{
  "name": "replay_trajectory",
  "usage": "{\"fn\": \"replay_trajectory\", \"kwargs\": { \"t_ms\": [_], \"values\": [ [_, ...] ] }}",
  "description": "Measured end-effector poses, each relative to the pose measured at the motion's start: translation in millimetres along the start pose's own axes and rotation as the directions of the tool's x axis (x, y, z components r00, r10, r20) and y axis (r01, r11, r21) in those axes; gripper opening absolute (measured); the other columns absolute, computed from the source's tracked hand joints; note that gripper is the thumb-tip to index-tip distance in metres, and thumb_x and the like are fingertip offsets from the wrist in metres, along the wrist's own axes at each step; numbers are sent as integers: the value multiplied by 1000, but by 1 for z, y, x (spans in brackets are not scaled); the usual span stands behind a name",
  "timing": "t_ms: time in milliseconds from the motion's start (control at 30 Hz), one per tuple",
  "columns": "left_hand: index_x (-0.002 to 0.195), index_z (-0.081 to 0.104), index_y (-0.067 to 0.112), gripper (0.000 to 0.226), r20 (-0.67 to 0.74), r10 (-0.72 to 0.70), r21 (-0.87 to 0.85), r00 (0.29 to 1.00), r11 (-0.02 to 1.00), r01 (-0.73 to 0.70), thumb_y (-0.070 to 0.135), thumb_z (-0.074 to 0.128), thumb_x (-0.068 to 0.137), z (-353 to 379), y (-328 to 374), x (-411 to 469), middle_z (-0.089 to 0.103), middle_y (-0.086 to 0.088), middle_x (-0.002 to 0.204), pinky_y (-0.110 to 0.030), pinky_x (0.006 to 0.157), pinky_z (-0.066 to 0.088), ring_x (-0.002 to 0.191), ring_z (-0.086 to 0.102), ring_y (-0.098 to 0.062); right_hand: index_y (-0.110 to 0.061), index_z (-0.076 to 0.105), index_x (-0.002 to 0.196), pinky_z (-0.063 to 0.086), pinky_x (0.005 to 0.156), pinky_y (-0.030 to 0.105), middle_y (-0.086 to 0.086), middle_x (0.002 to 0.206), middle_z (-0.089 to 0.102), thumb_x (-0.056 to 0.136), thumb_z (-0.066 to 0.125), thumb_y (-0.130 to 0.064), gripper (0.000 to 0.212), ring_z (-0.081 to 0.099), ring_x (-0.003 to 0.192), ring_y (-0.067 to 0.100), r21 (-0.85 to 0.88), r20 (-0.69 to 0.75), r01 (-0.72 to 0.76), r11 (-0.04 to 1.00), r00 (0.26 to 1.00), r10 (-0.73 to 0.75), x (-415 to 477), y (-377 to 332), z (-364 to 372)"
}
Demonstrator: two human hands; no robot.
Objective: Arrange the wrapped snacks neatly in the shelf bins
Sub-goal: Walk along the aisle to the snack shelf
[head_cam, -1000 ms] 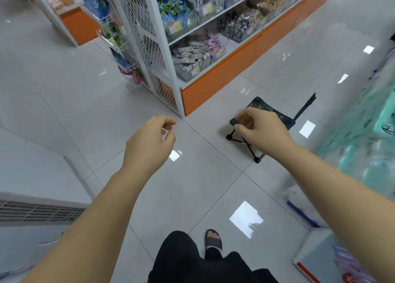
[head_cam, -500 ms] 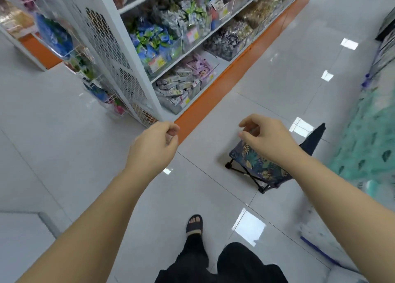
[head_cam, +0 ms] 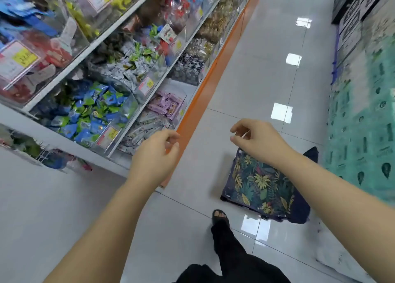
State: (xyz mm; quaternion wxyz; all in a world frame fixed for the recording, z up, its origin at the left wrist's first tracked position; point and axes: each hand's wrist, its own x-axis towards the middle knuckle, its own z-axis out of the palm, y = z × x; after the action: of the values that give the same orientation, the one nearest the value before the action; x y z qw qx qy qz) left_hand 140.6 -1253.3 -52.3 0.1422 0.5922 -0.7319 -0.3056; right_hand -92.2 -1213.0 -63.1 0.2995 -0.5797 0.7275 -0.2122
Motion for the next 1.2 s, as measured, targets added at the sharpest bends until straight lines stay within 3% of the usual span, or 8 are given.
{"fn": "replay_trajectory", "kwargs": {
  "t_ms": [200, 433, 600, 833, 900, 1000, 1200],
  "values": [
    [101, 54, 35, 14, -53, 29, 15, 998, 999, -29, 26, 51, 91, -17, 12, 91, 58, 16, 93, -35, 78, 50, 85, 55, -2, -23, 62, 98, 50, 79, 35, -18, 77, 57, 86, 59, -28, 14, 58, 78, 13, -14, 35, 45, 999, 998, -44, 91, -15, -20],
    [111, 58, 28, 21, 55, -41, 87, 998, 996, 36, 25, 50, 92, -29, -14, 167, 59, 11, 104, -36, 83, 50, 94, 56, -8, -22, 63, 98, 51, 77, 36, -19, 76, 56, 87, 59, -28, 13, 58, 75, 13, -30, 57, 91, 995, 994, -89, 191, -27, -21],
    [114, 56, 31, 23, 128, -82, 160, 988, 985, 61, 28, 47, 93, -36, -36, 214, 56, 18, 111, -33, 88, 49, 99, 56, -3, -22, 63, 100, 51, 77, 35, -16, 77, 57, 86, 60, -28, 16, 57, 75, 12, -32, 88, 151, 988, 985, -148, 264, -52, -6],
    [115, 52, 34, 23, 153, -108, 259, 982, 964, 65, 32, 44, 94, -41, -40, 263, 51, 22, 107, -24, 74, 44, 85, 48, 3, -22, 60, 104, 50, 72, 33, -12, 84, 56, 88, 55, -27, 17, 58, 77, 16, -112, 232, 268, 957, 944, -237, 327, -74, 3],
    [113, 53, 35, 21, 121, -135, 253, 983, 962, 100, 32, 44, 94, -43, -41, 275, 50, 22, 104, -25, 74, 43, 82, 47, 2, -20, 60, 103, 48, 68, 31, -10, 85, 57, 89, 54, -26, 16, 56, 75, 17, -137, 295, 309, 941, 920, -260, 348, -80, 4],
    [116, 53, 35, 24, 37, -219, 227, 975, 952, 205, 32, 44, 94, -39, -44, 290, 55, 19, 114, -31, 83, 49, 93, 56, -3, -19, 61, 101, 51, 69, 33, -4, 90, 64, 89, 55, -27, 16, 57, 74, 17, -136, 402, 395, 908, 860, -314, 386, -88, 9],
    [113, 57, 30, 22, -122, -464, 39, 877, 881, 471, 26, 48, 93, -7, -41, 304, 63, 12, 111, -35, 80, 52, 93, 63, -11, -20, 61, 95, 52, 74, 35, 1, 93, 67, 87, 53, -26, 13, 59, 83, 20, -175, 667, 647, 742, 632, -394, 443, -94, 10]
  ]
}}
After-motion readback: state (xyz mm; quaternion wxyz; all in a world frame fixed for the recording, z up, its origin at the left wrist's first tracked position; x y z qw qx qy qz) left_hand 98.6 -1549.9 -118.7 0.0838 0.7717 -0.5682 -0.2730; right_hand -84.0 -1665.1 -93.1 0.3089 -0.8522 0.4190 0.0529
